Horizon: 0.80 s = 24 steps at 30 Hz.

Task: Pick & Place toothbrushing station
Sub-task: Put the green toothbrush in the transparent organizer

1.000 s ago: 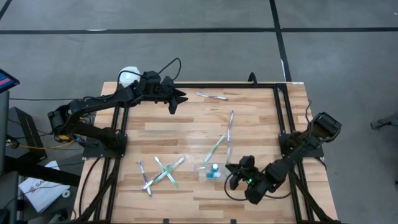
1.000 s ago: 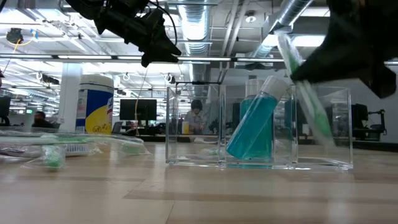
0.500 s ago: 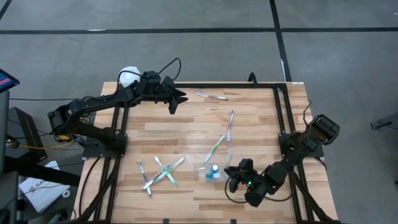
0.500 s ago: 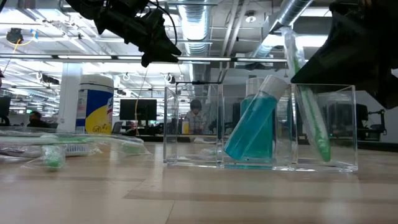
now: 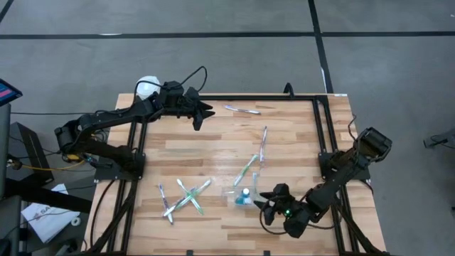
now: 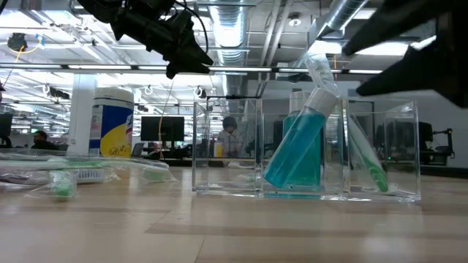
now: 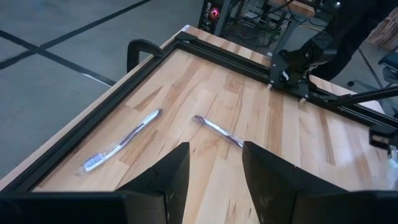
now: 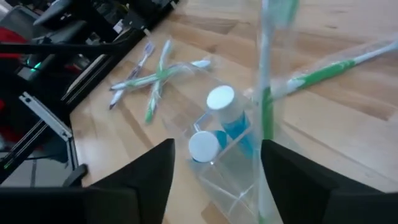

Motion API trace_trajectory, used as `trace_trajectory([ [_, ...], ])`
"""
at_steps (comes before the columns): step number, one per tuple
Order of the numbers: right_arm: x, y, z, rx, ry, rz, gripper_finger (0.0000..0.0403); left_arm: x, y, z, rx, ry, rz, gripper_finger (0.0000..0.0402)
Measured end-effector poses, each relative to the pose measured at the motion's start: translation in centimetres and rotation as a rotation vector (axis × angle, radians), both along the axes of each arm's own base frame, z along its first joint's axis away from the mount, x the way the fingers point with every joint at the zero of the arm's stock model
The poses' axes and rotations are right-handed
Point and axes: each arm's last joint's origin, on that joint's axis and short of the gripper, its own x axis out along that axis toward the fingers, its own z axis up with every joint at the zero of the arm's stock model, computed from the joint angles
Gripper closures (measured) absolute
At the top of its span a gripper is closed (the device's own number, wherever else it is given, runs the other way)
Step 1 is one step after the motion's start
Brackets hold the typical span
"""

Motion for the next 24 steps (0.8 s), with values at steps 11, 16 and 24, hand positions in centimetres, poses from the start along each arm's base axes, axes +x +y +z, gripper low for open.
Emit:
trace_trajectory([
  [11,-2.5,-3.0,7.4,-0.038,-0.078,0.041,0.0188,0.2,-0.4,-0.2,-0.010,0.002,-0.015,0.0259],
  [16,-3.5,-6.6,11.8,-0.112,-0.172,0.003,0.0205,0.1,-0.9,-1.3,-0.181,0.004,-0.023,0.0259],
  [24,-3.7,-14.4,15.4,0.159,-0.289,-0.173,0.0221,-0.4,-3.0,-5.7,-0.354,0.135,0.019,0.0259],
])
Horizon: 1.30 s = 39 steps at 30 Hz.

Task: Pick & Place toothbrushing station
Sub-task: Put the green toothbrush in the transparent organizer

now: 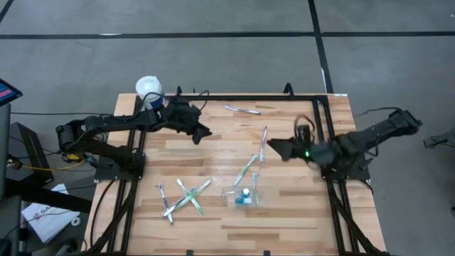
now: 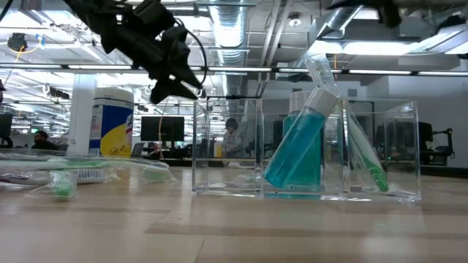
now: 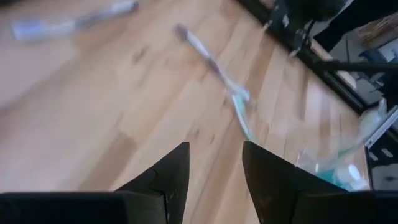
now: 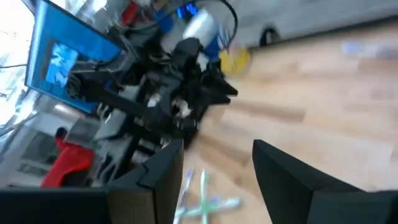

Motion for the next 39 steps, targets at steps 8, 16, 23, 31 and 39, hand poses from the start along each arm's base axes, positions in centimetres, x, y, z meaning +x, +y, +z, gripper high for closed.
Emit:
trace_trajectory([
  [8,1.7,-4.2,-4.9,0.324,0.287,0.075,0.0222,0.5,-0.6,0.1,-0.025,-0.036,0.067,0.0259],
  [16,5.1,-6.5,-9.2,0.529,0.350,0.128,0.0205,1.0,-0.1,1.4,0.039,-0.174,0.101,0.0259],
  [23,7.9,-8.8,-12.4,0.655,0.355,0.064,0.0206,0.9,0.2,1.4,0.048,-0.180,0.101,0.0259],
  [31,9.6,-9.2,-14.7,0.819,0.332,0.018,0.0210,1.0,-0.1,1.5,0.070,-0.196,-0.022,0.0259],
  [39,9.0,-7.7,-16.0,0.951,0.462,-0.041,0.0197,0.7,0.3,1.6,0.078,-0.217,-0.129,0.0259],
])
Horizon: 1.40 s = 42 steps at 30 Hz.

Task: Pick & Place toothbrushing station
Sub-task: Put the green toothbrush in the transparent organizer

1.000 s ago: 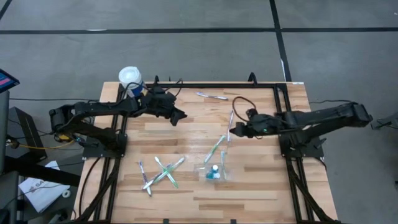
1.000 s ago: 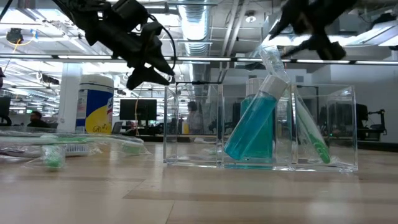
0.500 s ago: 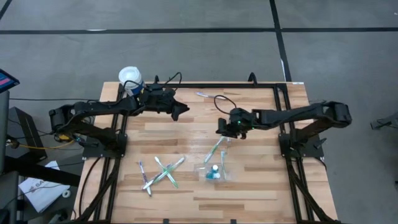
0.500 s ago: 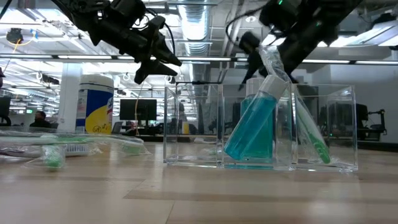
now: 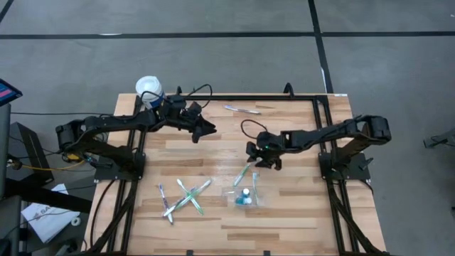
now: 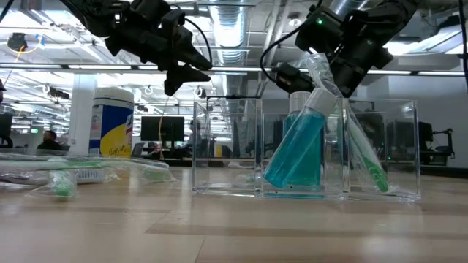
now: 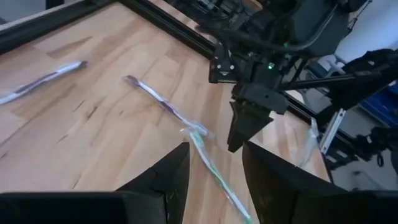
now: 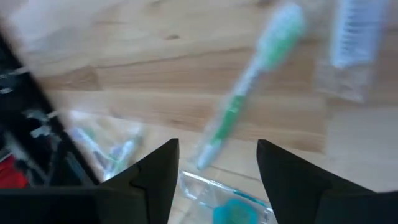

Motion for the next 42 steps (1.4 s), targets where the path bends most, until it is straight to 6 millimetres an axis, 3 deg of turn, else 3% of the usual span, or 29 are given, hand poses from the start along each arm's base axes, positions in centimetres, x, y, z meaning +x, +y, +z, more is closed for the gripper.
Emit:
trace_trajectory([
  [10,-0.5,-0.6,-0.4,0.000,0.071,-0.097,0.0197,-0.7,1.3,0.0,-0.012,-0.013,-0.009,0.0259],
  [23,-0.9,-2.6,-0.5,-0.045,0.099,-0.169,0.0209,-0.7,1.2,0.1,-0.028,-0.020,-0.047,0.0259],
  [33,-0.8,-2.4,-0.5,-0.051,0.085,-0.161,0.0207,-0.7,1.2,0.0,-0.032,-0.013,-0.048,0.0259],
  [37,-0.3,-2.1,-2.0,-0.035,0.121,-0.163,0.0206,-0.7,1.1,0.0,-0.034,-0.010,-0.049,0.0259],
  [42,1.7,-2.1,-3.9,-0.022,0.065,-0.169,0.0210,-0.8,1.1,-0.3,-0.040,-0.001,-0.051,0.0259],
])
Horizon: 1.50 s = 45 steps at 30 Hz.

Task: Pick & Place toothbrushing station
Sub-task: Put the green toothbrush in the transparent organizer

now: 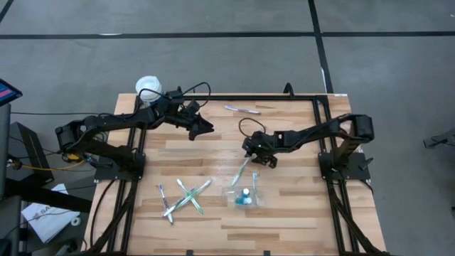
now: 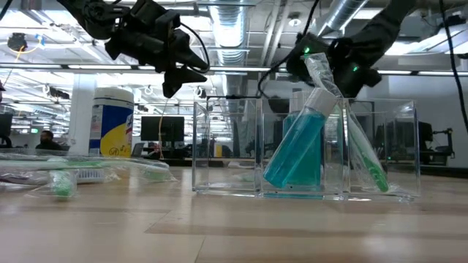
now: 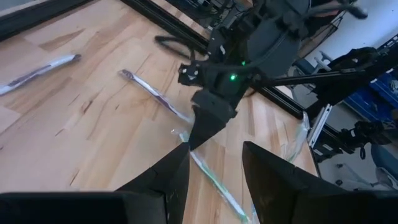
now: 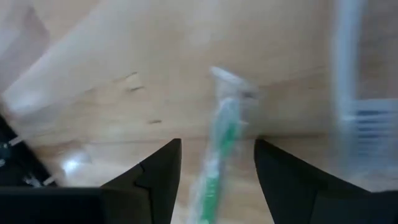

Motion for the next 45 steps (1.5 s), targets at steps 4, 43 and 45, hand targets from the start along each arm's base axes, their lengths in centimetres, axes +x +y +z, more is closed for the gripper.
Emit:
trace_trajectory([
  [4,0.9,-0.4,-0.5,0.001,-0.010,-0.012,0.0218,-0.2,-0.3,-0.7,-0.021,0.017,-0.020,0.0259],
  [43,-7.0,2.4,27.1,-1.378,-0.450,0.500,0.0403,0.3,-0.2,0.7,0.005,-0.187,0.011,0.0259],
  [45,-8.5,4.9,28.3,-1.411,-0.464,0.545,0.0403,0.5,-0.4,0.9,-0.019,-0.207,0.049,0.0259],
])
